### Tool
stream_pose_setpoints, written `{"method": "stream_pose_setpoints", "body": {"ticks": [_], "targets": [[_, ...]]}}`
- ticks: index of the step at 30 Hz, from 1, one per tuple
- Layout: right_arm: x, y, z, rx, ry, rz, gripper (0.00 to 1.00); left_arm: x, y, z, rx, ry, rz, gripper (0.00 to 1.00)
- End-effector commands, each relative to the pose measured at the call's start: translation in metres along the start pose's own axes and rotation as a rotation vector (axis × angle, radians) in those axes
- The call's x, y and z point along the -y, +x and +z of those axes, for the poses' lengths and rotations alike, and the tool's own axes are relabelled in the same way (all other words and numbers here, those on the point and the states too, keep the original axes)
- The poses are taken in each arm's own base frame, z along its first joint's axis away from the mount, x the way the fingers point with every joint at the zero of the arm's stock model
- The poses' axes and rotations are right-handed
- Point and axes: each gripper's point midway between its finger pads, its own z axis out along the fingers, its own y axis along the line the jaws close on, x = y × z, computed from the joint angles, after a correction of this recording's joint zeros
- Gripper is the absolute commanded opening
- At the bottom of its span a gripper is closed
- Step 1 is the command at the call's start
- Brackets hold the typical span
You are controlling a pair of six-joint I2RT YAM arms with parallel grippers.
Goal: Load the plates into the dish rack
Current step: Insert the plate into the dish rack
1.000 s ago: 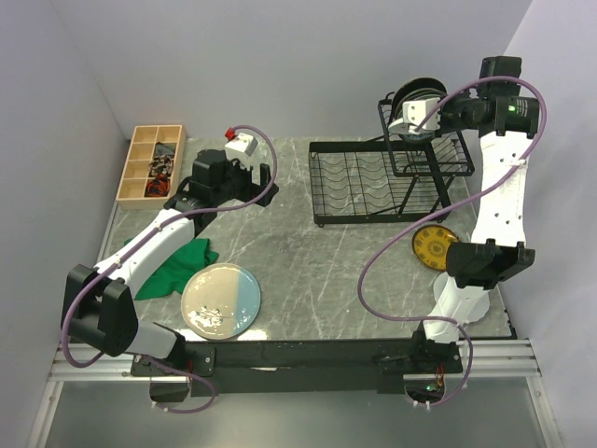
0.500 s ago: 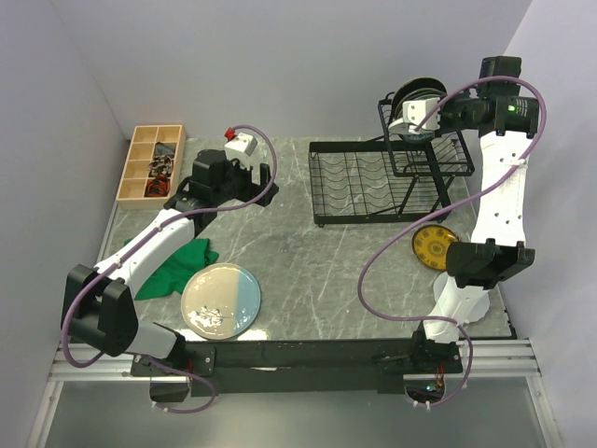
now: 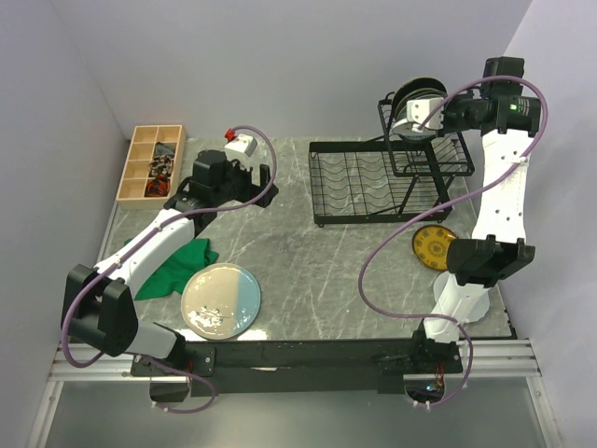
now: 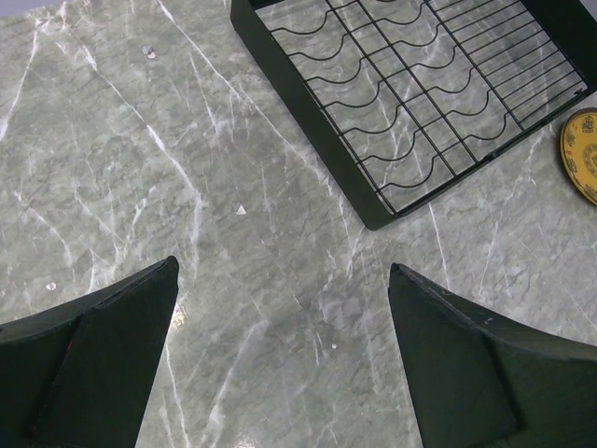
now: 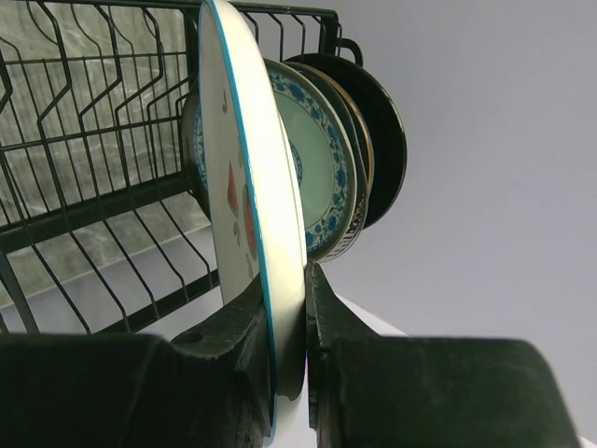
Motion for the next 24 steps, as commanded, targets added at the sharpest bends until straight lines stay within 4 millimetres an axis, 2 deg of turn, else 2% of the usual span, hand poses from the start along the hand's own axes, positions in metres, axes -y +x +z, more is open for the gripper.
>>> {"method": "stream_pose_setpoints", "body": {"ticks": [1,24], "targets": [[0.023,0.000,-0.006,0.011,0.081,-0.063,0.00,0.002,-0.019,-0.001,0.045,0.001,0.000,1.00],[0.008,0.011,0.015,0.034,0.045,-0.002,0.00,0.001,-0.021,-0.004,0.043,-0.013,-0.011,1.00]]}}
